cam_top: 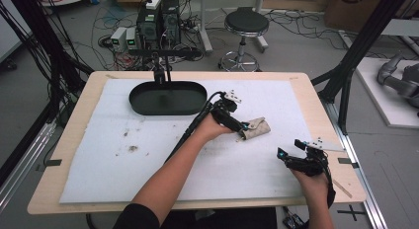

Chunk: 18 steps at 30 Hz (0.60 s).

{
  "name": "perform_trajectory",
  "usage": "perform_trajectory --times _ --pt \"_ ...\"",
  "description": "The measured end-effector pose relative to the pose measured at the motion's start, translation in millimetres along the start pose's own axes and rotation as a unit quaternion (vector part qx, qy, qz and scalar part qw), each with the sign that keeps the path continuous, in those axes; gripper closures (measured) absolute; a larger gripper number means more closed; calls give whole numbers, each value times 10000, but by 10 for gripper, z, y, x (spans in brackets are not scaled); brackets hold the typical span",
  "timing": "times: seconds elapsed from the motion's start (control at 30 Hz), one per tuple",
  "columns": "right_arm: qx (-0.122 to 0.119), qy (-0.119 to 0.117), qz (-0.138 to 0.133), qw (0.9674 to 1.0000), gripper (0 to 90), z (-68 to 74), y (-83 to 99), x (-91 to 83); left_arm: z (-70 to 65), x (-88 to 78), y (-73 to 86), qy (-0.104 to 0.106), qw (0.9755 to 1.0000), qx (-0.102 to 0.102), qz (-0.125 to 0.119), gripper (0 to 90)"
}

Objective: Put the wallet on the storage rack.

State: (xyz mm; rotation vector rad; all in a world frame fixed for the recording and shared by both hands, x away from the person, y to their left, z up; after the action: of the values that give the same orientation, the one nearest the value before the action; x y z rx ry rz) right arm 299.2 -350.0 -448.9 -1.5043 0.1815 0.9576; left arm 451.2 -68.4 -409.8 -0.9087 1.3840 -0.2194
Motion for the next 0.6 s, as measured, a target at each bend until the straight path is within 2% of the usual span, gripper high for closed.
perform_trajectory --times 0.03,0.07,0.17,0.3,0.6 --pt "6 7 -6 10000 160 -7 3 -3 -9 83 -23 16 10000 -12 56 137" --pt "14 12 -2 10000 159 -8 4 -4 -9 83 -23 16 10000 -12 56 137" --pt "4 10 -4 10000 159 -11 7 -3 -16 228 -34 19 9997 -50 229 137" --pt "2 5 13 10000 159 -13 9 4 -18 316 -25 32 9995 -57 316 141" --pt "27 22 23 10000 159 -22 15 3 -123 529 12 -25 9976 152 673 141"
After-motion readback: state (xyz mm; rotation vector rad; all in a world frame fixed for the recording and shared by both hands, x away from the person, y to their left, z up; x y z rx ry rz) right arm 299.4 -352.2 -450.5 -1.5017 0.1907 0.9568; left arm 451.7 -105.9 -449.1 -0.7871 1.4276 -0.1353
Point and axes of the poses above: each handheld gripper's, and its own axes: x roughly forward along the jaws, y roughly out of its underside, z roughly to its left, the point moved 1 cm from there along x, roughly forward along the jaws, and after that the axes turned 11 degrees about z, right-handed, at the moved point
